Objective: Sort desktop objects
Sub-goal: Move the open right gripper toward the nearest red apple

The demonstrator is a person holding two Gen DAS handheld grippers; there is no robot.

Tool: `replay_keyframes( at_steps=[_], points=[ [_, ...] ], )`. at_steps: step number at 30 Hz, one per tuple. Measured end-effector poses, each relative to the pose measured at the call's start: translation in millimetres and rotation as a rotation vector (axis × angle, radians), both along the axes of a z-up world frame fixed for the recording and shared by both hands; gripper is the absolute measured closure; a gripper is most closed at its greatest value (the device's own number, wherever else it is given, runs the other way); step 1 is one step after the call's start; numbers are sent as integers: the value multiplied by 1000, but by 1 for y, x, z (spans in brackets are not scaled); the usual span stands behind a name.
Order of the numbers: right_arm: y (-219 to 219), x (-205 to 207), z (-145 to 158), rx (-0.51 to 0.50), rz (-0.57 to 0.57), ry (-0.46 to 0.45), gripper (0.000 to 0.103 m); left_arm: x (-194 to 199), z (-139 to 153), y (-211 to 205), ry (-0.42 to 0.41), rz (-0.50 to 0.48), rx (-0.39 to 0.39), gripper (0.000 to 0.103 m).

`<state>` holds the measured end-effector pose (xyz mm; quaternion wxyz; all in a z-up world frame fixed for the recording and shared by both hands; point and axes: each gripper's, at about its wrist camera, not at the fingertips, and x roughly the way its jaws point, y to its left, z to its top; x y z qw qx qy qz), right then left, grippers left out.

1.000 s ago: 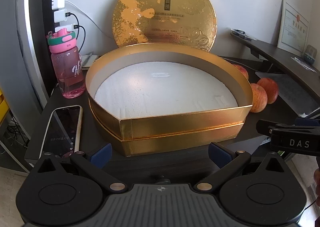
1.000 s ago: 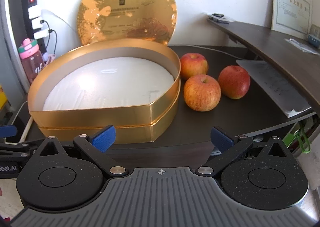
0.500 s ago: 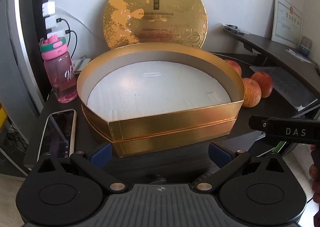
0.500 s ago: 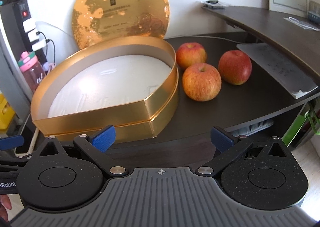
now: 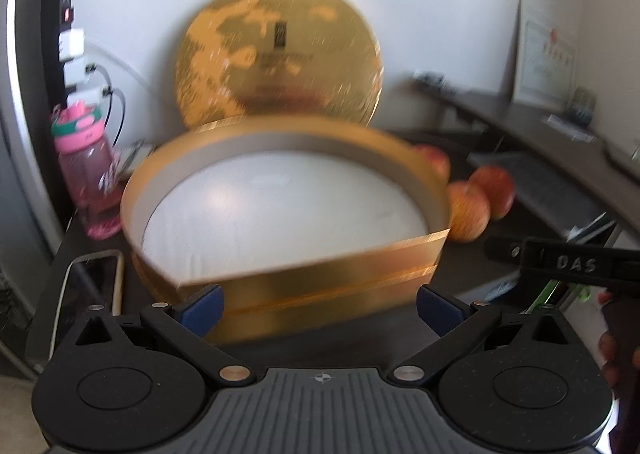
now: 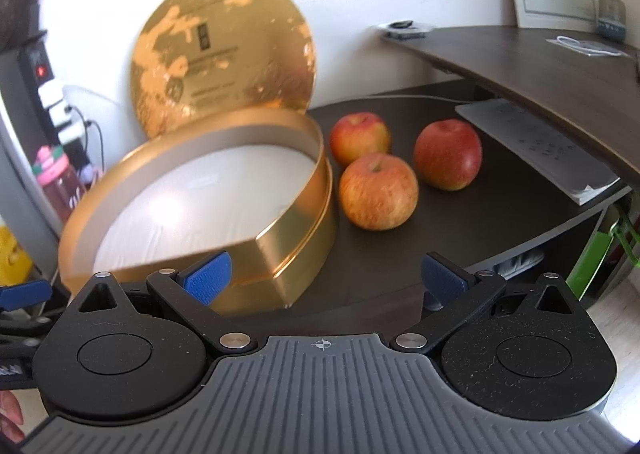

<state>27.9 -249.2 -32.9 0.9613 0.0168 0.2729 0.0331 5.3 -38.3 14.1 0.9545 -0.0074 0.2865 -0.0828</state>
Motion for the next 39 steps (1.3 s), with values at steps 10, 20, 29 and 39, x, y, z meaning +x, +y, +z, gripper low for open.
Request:
replay_keyframes(
  at_steps=[10,20,29,39],
  points=[
    [-17,16,2,-50,-41,-31,0,21,2,-24,46,-15,32,0],
    [-24,35,5,-77,-77,-34,0,30,2,-30,53,5,50,0],
    [-27,57,-1,-74,-81,-24,0,35,3,-34,52,11,64,0],
    [-37,91,-16,-56,-64,-21,9,47,3,-32,64,38,44,0]
  ],
)
